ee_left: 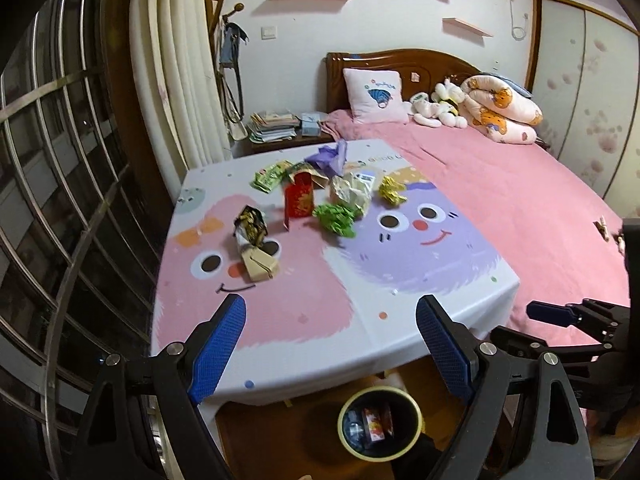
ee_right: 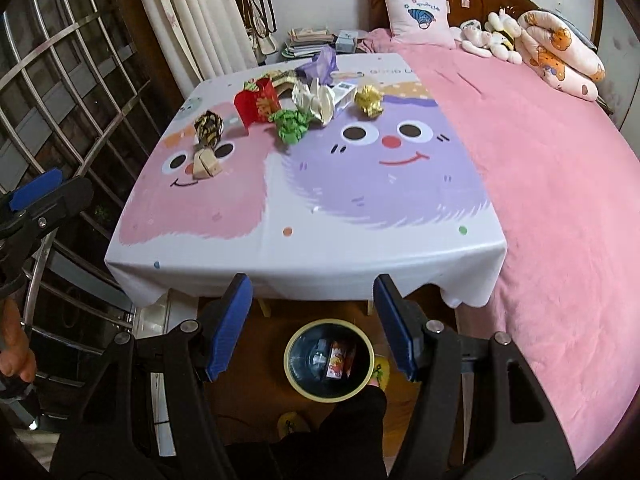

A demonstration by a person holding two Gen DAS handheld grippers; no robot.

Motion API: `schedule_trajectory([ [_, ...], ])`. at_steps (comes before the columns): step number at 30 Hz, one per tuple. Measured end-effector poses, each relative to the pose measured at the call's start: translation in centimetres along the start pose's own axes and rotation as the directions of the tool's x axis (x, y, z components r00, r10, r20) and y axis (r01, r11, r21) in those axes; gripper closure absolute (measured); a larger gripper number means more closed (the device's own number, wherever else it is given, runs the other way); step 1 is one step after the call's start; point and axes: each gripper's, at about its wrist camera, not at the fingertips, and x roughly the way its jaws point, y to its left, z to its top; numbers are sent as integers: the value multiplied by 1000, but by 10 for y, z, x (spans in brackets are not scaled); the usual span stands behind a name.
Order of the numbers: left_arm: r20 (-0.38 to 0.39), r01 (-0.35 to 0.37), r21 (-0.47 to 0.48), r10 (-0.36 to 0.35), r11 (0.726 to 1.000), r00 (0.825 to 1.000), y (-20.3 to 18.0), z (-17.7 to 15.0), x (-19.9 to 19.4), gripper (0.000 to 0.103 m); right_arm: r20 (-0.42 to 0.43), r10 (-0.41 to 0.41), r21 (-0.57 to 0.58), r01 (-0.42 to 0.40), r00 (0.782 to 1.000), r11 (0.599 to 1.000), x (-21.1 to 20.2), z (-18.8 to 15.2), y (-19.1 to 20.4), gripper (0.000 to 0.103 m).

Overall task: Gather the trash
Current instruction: 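Raise both open tools back toward the table, then reach the right tool toward the yellow crumpled wrapper and close on it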

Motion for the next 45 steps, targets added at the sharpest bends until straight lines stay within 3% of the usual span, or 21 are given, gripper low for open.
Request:
schedule_trajectory([
  [9, -67, -38, -6, 37, 999, 997, 5, 32, 41, 15, 13, 39, -16, -39, 999, 999, 29, 47, -12, 43],
  [18, -198, -47, -90, 29, 995, 980, -4, 78, 148, 15, -11, 76, -40, -76, 997, 996, 93, 118, -46, 42],
  [23, -279, -71, -139, 30, 988, 960, -12, 109, 228, 15, -24, 90, -34, -90, 996, 995, 135, 162, -81, 41],
  [26, -346, -133, -171, 67, 976, 936, -12, 119, 278, 20, -37, 94, -17, -95, 995, 995, 167, 193, -103, 41],
  [29, -412, -160, -222, 56, 962, 910, -6, 127, 324, 27, -47, 101, 4, -101, 994, 995, 198, 221, -117, 41],
  [32, -440, -191, -284, 49, 939, 896, 4, 131, 360, 27, -60, 103, 41, -101, 993, 994, 237, 254, -134, 41],
  [39, -472, -225, -349, 37, 910, 881, 9, 138, 412, 33, -128, 99, 86, -89, 987, 992, 322, 305, -159, 41],
  [45, -490, -241, -375, 29, 895, 871, 14, 136, 433, 34, -212, 119, 47, -111, 970, 993, 374, 308, -151, 41],
])
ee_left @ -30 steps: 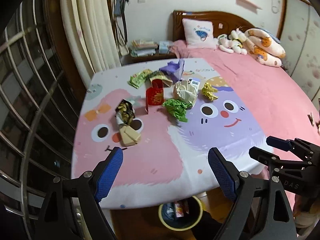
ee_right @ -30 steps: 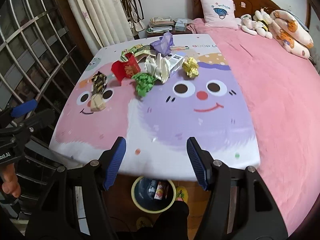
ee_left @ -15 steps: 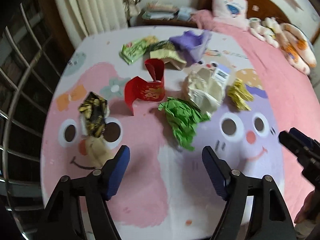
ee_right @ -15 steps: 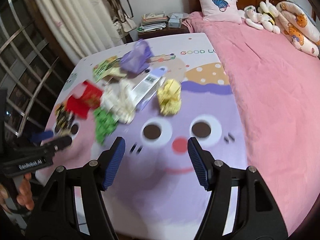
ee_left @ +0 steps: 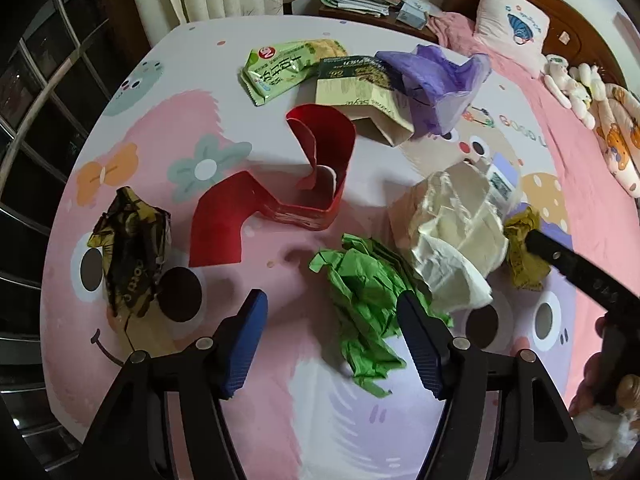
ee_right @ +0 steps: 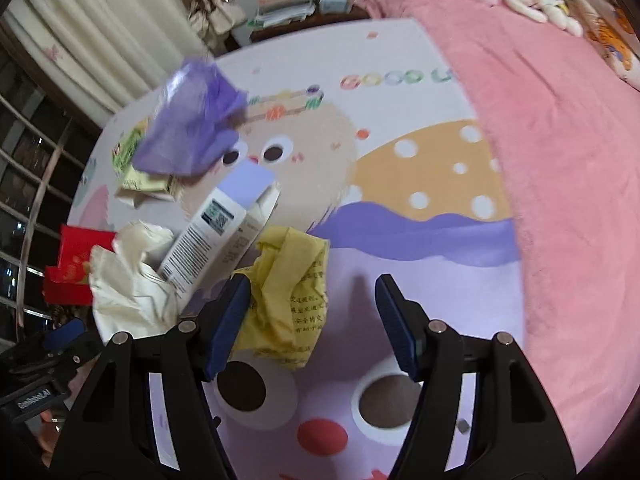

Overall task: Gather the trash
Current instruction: 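Reach the right tool toward the yellow crumpled wrapper and close on it, then lift the yellow wrapper with the right tool while the left tool grasps green crumpled paper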

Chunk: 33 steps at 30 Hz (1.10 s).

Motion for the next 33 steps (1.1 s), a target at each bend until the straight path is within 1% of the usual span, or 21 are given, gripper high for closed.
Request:
schedule_trajectory([
  [1, -3, -3, -2, 3, 1000, 1000, 0, 1, 2, 34, -7, 7, -6, -7, 1000, 1000, 5, 0, 2, 41],
  [3, -11, -7, -7, 7, 1000, 1000, 0, 4, 7, 34, -17, 26, -25, -27, 1000, 999, 15, -1, 6, 48],
  [4, -14, -4, -11, 4, 1000, 1000, 0, 5, 9, 34, -21, 36, -35, -37, 999, 999, 18, -2, 8, 49],
  [5, -15, 0, -14, 0, 1000, 1000, 0, 7, 10, 34, -11, 32, -55, -33, 999, 998, 19, -4, 13, 54],
  [7, -12, 3, -16, -3, 1000, 1000, -1, 9, 12, 34, -14, 52, -84, -53, 999, 995, 20, -8, 20, 64],
  [10, -10, 12, -18, -12, 1000, 1000, -1, 11, 12, 34, -9, 60, -92, -60, 998, 994, 22, -10, 25, 68],
  [11, -11, 16, -18, -16, 1000, 1000, -2, 13, 13, 34, -6, 63, -93, -63, 998, 994, 22, -12, 25, 71],
  [17, -25, 38, -14, -39, 999, 999, -14, 18, 18, 34, -13, 84, -79, -85, 996, 993, 14, -18, 22, 73],
  [23, -46, 52, 22, -51, 998, 998, -30, 18, 27, 34, -10, 92, -91, -93, 996, 991, 2, -29, 20, 75],
  [25, -32, 44, 45, -42, 998, 999, -37, 17, 29, 38, -8, 96, -88, -96, 995, 991, -1, -33, 19, 75],
  [26, -28, 50, 53, -49, 997, 998, -39, 17, 29, 46, -8, 97, -88, -98, 995, 991, -2, -35, 19, 75],
  [27, -28, 68, 60, -67, 996, 997, -41, 16, 29, 57, -9, 97, -89, -97, 995, 991, -3, -37, 19, 75],
  [28, -28, 86, 64, -85, 994, 996, -43, 17, 29, 60, -10, 97, -88, -97, 995, 991, -3, -38, 20, 75],
  [30, -17, 77, 81, -76, 994, 997, -47, 14, 26, 64, -13, 96, -89, -97, 995, 991, -6, -43, 20, 76],
  [33, -10, 78, 109, -77, 991, 997, -49, 9, 20, 67, -12, 98, -85, -99, 995, 991, -12, -50, 20, 76],
])
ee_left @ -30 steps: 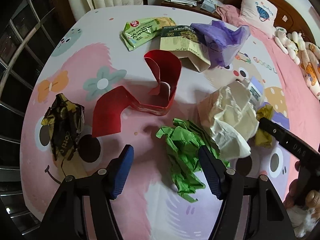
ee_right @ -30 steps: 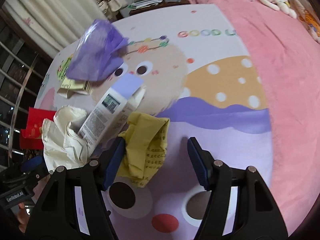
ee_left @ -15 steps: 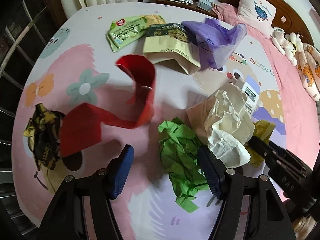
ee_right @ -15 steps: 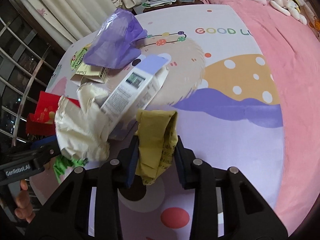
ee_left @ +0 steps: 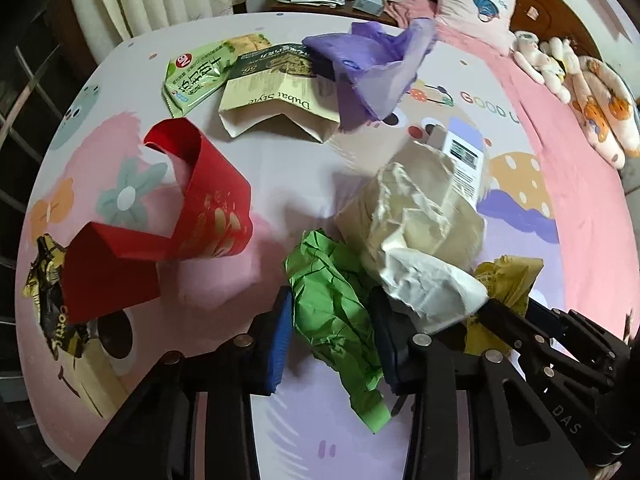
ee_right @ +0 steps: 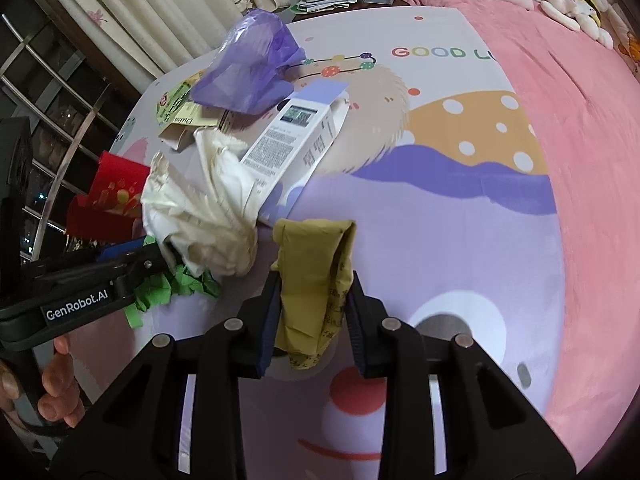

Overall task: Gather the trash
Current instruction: 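Lift the yellow wrapper with the right tool while the left tool grasps green crumpled paper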

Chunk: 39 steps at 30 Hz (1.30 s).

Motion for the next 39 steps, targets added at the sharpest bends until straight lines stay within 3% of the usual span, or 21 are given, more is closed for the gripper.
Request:
schedule_trajectory([
  [5, -4, 2, 27, -2, 1000, 1000, 5, -22, -19, 67, 11, -14, 4, 14, 1000, 1000, -17, -14, 7, 76],
  [12, 33, -1, 105, -3, 995, 999, 28, -77, -73, 67, 56, -23, 28, 21, 998, 999, -60, -46, 30, 76],
  [17, 78, 28, 131, -38, 991, 996, 54, -120, -121, 67, 79, -9, 59, 4, 997, 998, -93, -85, 57, 76],
  [26, 189, 10, 244, -58, 970, 980, 109, -214, -201, 67, 83, -4, 52, -1, 997, 999, -130, -177, 137, 76],
  [33, 195, 14, 318, -80, 948, 978, 147, -290, -224, 67, 83, 8, 52, -12, 996, 999, -148, -252, 189, 76],
  [39, 120, 34, 353, -82, 935, 989, 167, -343, -214, 67, 28, 12, 62, -14, 1000, 998, -140, -306, 212, 76],
])
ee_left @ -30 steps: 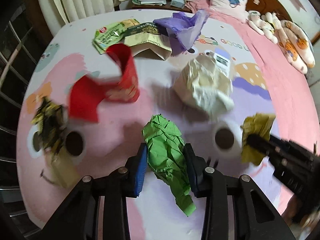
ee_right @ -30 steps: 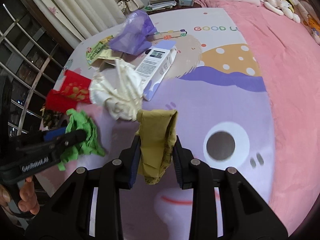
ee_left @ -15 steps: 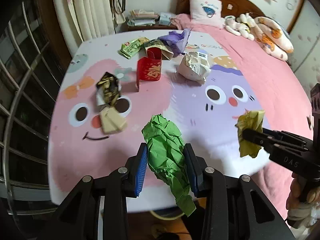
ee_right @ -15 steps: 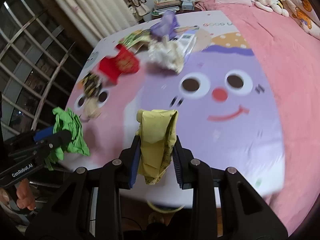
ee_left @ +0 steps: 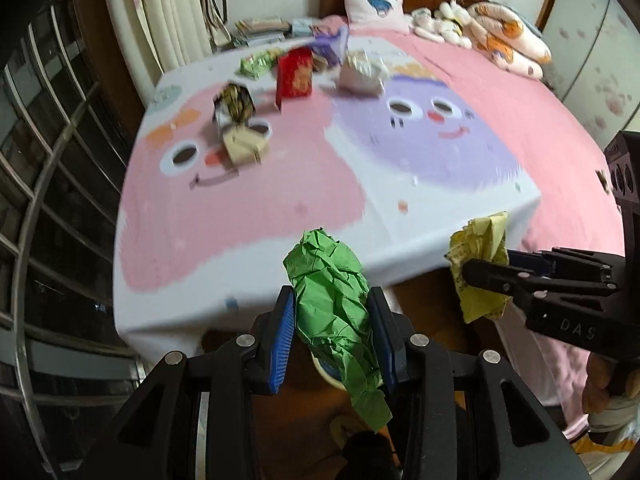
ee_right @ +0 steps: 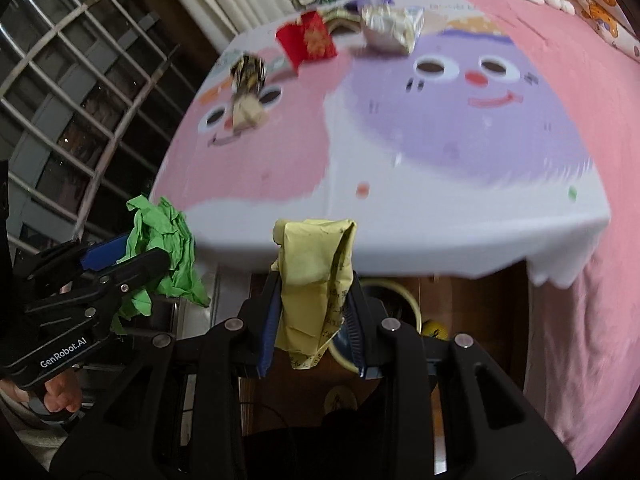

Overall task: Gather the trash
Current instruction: 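Lift the yellow wrapper with the right tool while the left tool grasps green crumpled paper, then lower both tools over the bin and release the yellow and green papers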

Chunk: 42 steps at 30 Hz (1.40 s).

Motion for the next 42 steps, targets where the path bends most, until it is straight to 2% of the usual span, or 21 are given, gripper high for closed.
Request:
schedule_trajectory([
  [7, -87, 34, 18, -32, 999, 996, -13, -33, 34, 67, -91, -9, 44, 13, 996, 999, 33, -47, -3, 76],
  [13, -207, 57, 13, -53, 998, 977, -26, -68, 95, 67, -169, -20, 127, 41, 985, 991, 80, -83, -31, 76],
  [18, -269, 50, 5, -46, 999, 962, -31, -88, 156, 67, -222, -39, 193, 83, 974, 978, 134, -106, -66, 76],
  [23, -300, 32, -23, -37, 999, 953, -31, -103, 224, 67, -266, -54, 230, 117, 962, 966, 195, -132, -100, 75],
  [30, -336, -6, -79, -21, 997, 942, -29, -122, 311, 66, -310, -82, 181, 144, 947, 973, 276, -161, -137, 75],
  [34, -346, -19, -87, -12, 996, 938, -31, -130, 344, 64, -320, -68, 175, 130, 945, 976, 307, -171, -147, 75],
  [37, -350, -30, -80, 0, 996, 937, -31, -135, 364, 59, -318, -62, 174, 123, 946, 977, 320, -174, -156, 71],
  [38, -355, -36, -79, 5, 996, 935, -32, -136, 368, 54, -319, -62, 176, 124, 946, 977, 324, -175, -159, 66],
  [40, -359, -44, -87, 10, 995, 933, -30, -138, 373, 41, -318, -57, 183, 120, 947, 976, 327, -176, -163, 57],
  [42, -358, -53, -95, 16, 994, 934, -31, -139, 374, 16, -310, -46, 188, 109, 950, 976, 329, -177, -164, 48],
])
